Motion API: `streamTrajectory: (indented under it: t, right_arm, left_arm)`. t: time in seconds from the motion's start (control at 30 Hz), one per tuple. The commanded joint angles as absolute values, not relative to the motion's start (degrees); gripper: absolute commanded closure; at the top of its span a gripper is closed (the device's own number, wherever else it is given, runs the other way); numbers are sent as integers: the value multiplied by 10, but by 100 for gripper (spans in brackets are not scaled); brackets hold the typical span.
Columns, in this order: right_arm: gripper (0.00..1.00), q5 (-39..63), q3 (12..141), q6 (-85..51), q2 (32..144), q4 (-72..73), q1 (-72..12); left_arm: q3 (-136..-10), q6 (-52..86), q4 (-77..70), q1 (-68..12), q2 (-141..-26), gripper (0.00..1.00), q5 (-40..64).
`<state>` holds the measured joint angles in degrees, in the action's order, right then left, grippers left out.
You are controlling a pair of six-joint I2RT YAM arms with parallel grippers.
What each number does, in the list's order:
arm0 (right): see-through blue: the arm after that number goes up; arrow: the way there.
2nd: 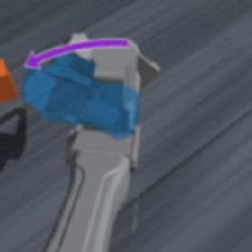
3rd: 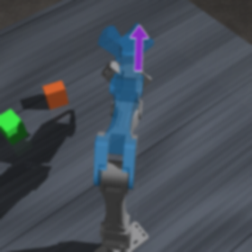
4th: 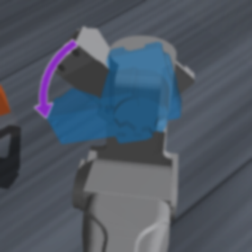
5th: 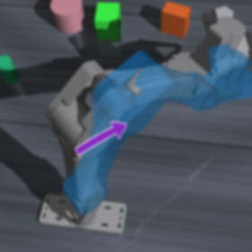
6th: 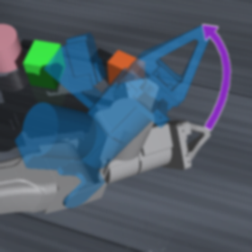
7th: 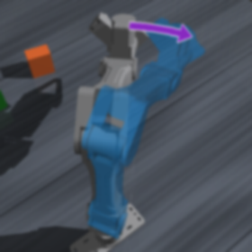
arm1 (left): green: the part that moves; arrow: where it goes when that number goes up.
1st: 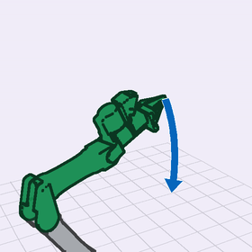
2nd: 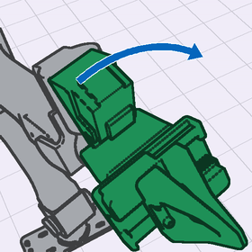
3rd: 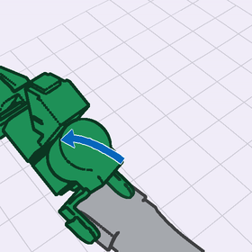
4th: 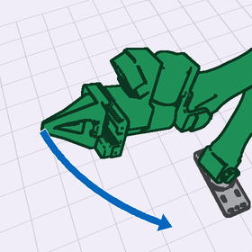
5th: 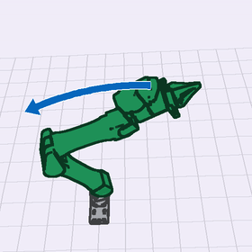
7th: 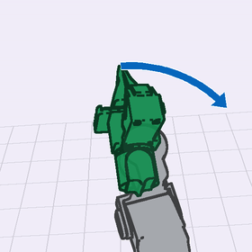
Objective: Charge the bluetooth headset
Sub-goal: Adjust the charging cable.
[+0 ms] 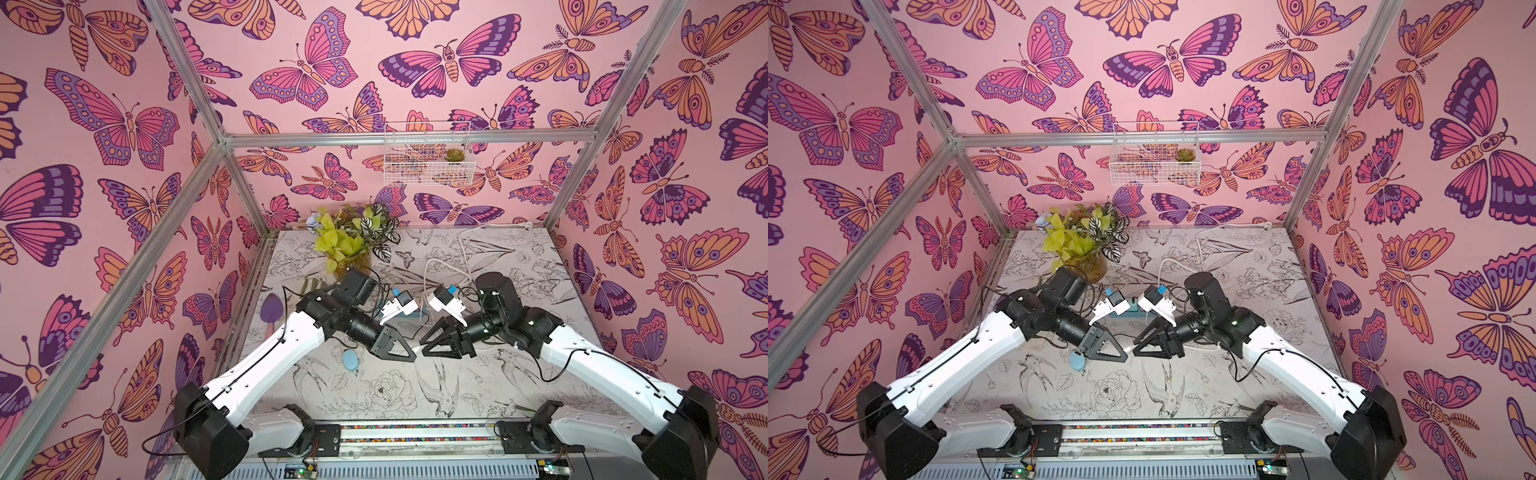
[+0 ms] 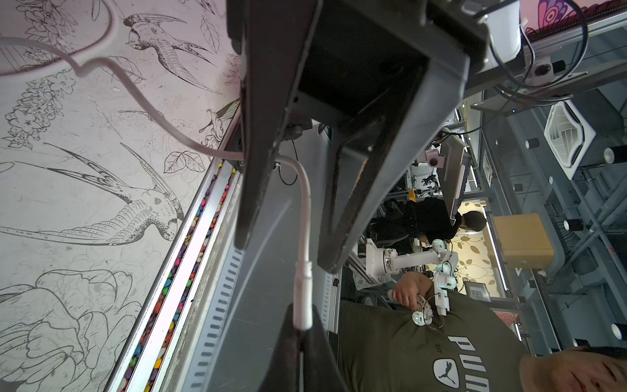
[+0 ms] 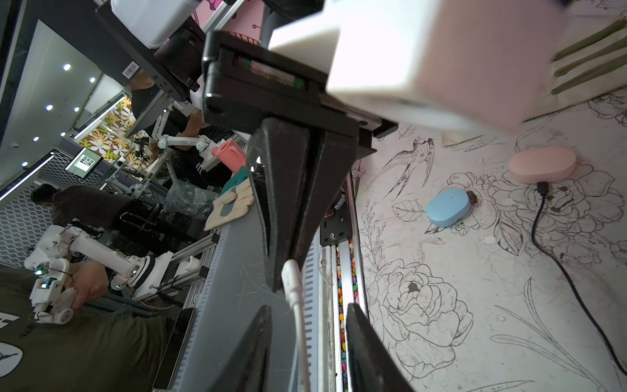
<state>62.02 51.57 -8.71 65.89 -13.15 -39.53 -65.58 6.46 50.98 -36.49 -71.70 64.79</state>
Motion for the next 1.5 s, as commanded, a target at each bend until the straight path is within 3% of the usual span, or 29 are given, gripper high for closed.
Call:
streamTrajectory:
  t: [0.0, 0.27, 0.43, 0.63, 0.77, 0.83, 0.93, 1.1, 1.3, 1.47]
  right_arm:
    - [62, 631, 511, -124, 657, -78, -400]
    - [72, 655, 517, -154, 677, -42, -405]
    - [72, 661, 524, -135, 686, -68, -406]
    - [95, 670, 532, -122, 692, -75, -406]
    - [100, 672, 540, -95, 698, -109, -405]
    - [100, 668, 541, -85, 699, -120, -405]
    - [100, 640, 536, -80, 697, -126, -400]
    - [100, 573, 508, -101, 687, -101, -371]
    - [100, 490, 480, -117, 673, -72, -366]
    - [100, 448, 446, -153, 664, -8, -368]
  left_arm:
    - [-659, 58, 505, -364, -720, 100, 666]
    - [-661, 59, 501, -364, -723, 100, 663]
    - [-664, 60, 496, -364, -743, 100, 662]
    - [-665, 59, 494, -365, -750, 100, 658]
    - [-665, 63, 494, -363, -749, 100, 640]
    - [-661, 68, 491, -360, -746, 93, 631]
    - [-649, 87, 475, -350, -736, 70, 611]
    - [-595, 168, 412, -291, -681, 50, 542]
    - [-524, 303, 381, -226, -634, 37, 390]
    - [-472, 398, 399, -222, -634, 30, 295]
